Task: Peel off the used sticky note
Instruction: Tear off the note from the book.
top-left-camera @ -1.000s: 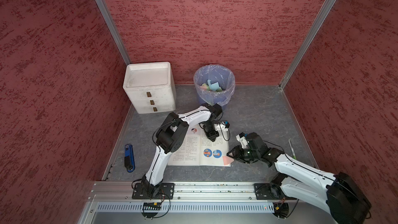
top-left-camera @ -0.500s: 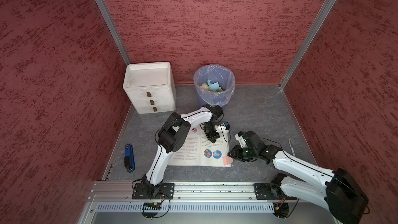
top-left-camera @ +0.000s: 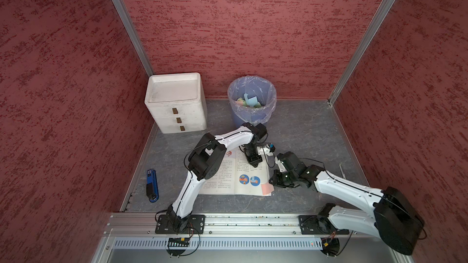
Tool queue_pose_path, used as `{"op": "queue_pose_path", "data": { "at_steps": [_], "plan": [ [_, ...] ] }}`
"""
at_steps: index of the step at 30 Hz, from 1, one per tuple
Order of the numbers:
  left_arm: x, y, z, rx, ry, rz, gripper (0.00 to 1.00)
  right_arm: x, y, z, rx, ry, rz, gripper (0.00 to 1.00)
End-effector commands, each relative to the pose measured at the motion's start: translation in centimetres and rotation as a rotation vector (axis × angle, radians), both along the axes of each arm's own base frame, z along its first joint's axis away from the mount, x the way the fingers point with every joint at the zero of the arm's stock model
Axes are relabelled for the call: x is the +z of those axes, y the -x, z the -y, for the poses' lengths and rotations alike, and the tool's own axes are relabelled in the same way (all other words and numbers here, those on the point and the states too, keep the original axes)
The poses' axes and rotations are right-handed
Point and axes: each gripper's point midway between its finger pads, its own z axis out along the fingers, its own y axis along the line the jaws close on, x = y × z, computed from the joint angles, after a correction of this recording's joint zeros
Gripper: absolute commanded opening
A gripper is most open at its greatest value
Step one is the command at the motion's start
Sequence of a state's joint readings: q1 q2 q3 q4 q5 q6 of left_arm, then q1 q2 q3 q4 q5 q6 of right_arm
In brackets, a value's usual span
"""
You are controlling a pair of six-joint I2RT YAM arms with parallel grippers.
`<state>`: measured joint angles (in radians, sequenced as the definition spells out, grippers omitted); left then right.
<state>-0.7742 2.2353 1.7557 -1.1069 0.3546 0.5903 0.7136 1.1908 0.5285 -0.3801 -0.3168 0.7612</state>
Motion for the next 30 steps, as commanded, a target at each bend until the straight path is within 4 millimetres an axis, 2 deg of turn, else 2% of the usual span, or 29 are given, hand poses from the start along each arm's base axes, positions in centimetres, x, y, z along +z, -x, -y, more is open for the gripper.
{"op": "queue_pose_path", "data": {
  "at_steps": [1, 7, 17, 30],
  "plan": [
    [-0.8, 0.2, 0.9, -0.011, -0.002, -0.011, 0.02, 0.6, -0.5, -0.3, 0.020, 0.022, 0.042, 0.02],
    [-1.5, 0.3, 1.5, -0.027, -0.021, -0.011, 0.02, 1.1, -0.2, -0.4, 0.051, 0.036, 0.074, 0.00],
    [-2.3, 0.1, 0.8, -0.028, -0.056, -0.012, 0.00, 2.9, 0.9, -1.1, 0.120, 0.043, 0.157, 0.00],
    [-3.1, -0.4, -0.4, -0.011, -0.093, -0.017, 0.00, 5.7, 3.8, -2.4, 0.282, 0.039, 0.263, 0.00]
  ]
}}
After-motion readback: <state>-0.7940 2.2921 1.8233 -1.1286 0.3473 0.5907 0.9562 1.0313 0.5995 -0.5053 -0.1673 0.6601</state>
